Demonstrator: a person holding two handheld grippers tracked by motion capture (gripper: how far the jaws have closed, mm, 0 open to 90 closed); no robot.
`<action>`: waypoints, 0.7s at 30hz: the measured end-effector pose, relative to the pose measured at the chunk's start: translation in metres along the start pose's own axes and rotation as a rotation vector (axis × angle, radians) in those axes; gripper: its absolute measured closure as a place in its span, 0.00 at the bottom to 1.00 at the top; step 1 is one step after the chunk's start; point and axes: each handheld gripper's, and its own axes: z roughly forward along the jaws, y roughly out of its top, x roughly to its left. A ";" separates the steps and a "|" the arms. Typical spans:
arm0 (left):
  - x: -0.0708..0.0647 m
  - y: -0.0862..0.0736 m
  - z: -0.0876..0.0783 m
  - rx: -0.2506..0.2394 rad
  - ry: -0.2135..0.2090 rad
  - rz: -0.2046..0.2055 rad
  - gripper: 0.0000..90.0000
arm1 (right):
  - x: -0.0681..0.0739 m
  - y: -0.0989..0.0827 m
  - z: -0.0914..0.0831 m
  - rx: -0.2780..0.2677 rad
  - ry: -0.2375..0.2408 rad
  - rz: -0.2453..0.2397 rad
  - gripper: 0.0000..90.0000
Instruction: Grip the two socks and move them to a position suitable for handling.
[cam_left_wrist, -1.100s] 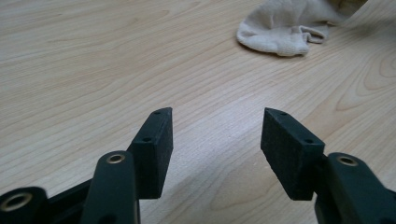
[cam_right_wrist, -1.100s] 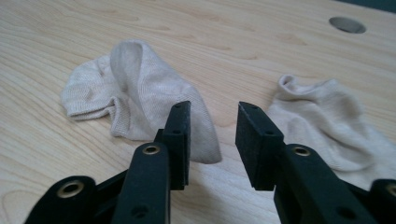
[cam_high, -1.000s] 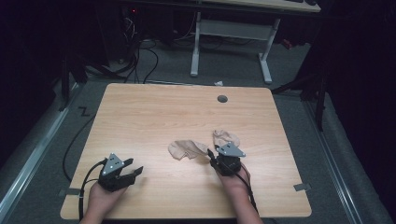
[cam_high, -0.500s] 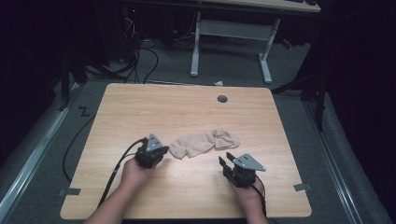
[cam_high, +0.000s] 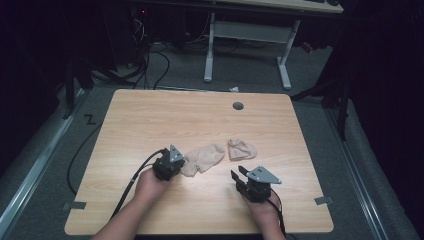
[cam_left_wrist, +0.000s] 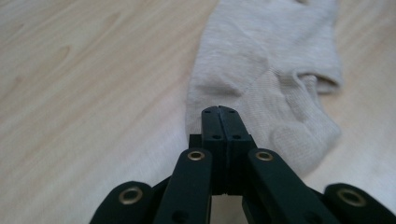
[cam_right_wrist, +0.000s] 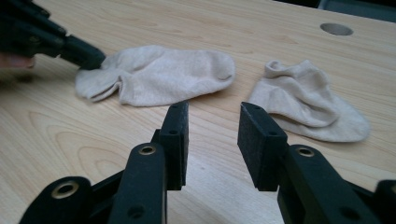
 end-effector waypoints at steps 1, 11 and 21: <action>-0.005 -0.006 -0.006 -0.004 -0.006 -0.006 1.00 | 0.001 0.000 0.000 0.001 0.002 -0.002 0.72; -0.055 -0.043 -0.043 -0.067 -0.092 -0.058 1.00 | 0.022 0.000 0.005 0.036 0.086 -0.038 0.80; -0.077 -0.046 -0.051 -0.069 -0.114 0.046 1.00 | 0.053 0.001 0.035 0.194 0.204 -0.108 0.98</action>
